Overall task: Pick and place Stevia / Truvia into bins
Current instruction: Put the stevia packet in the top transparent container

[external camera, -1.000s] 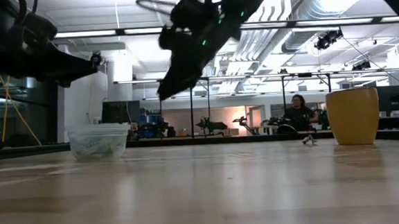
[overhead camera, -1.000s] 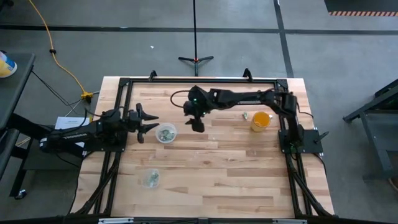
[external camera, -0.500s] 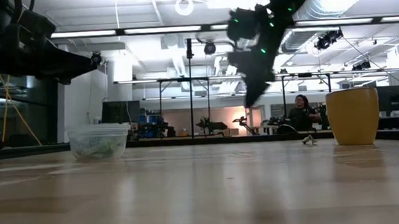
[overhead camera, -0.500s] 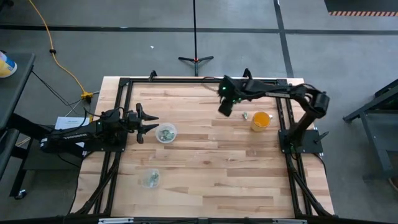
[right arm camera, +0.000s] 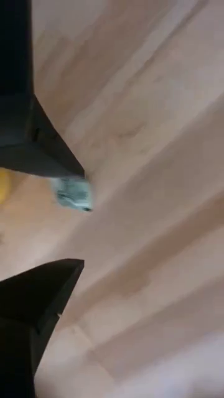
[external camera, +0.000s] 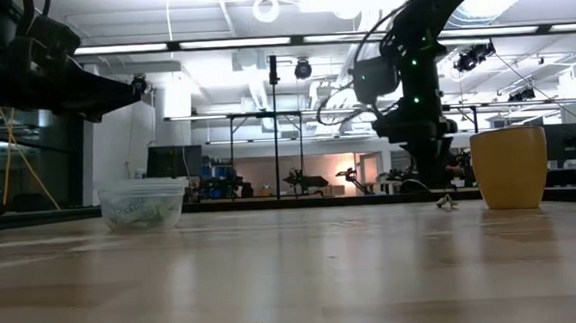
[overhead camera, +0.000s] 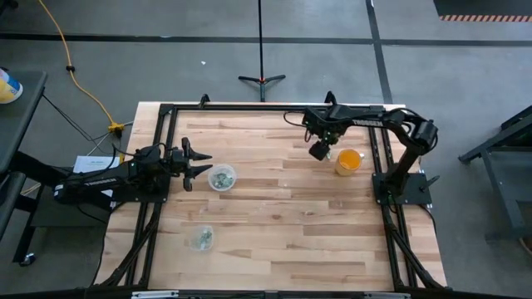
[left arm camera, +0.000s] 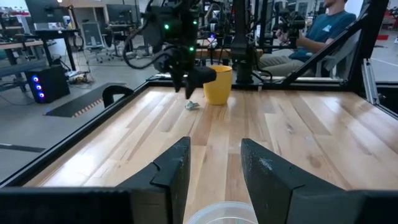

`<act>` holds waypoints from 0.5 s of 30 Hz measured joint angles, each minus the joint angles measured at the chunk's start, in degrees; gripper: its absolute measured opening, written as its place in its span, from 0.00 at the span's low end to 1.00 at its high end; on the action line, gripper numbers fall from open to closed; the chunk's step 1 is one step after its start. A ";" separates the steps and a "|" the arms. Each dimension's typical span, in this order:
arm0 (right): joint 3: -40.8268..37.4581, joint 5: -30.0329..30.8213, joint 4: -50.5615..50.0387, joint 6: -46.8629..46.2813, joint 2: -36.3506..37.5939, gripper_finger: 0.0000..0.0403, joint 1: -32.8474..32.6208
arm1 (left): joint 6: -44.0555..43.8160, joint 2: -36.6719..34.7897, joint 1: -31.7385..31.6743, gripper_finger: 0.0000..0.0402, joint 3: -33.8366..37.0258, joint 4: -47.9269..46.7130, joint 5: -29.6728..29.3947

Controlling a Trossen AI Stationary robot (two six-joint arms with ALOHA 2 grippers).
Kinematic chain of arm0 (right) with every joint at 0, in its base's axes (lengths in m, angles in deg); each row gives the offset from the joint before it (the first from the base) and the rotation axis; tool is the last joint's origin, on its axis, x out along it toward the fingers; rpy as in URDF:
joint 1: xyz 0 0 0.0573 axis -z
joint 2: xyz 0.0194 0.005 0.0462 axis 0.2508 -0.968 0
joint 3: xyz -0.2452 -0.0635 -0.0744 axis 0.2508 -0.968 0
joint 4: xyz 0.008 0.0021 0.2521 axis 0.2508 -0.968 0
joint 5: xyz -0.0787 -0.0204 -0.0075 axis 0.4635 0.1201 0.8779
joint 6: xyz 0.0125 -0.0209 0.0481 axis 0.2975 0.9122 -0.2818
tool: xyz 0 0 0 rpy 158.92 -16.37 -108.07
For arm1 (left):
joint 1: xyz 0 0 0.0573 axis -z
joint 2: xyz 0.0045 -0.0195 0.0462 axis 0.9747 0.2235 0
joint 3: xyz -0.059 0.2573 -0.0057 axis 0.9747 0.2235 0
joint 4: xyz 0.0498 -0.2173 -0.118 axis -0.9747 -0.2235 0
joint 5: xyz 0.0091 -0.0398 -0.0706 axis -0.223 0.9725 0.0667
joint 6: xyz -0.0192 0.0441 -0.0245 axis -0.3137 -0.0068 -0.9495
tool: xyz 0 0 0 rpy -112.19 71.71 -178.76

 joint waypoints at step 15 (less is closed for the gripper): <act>-5.09 -4.92 3.09 1.14 -0.39 0.62 0.00 | -0.03 0.00 -0.02 0.44 0.02 -0.04 -0.50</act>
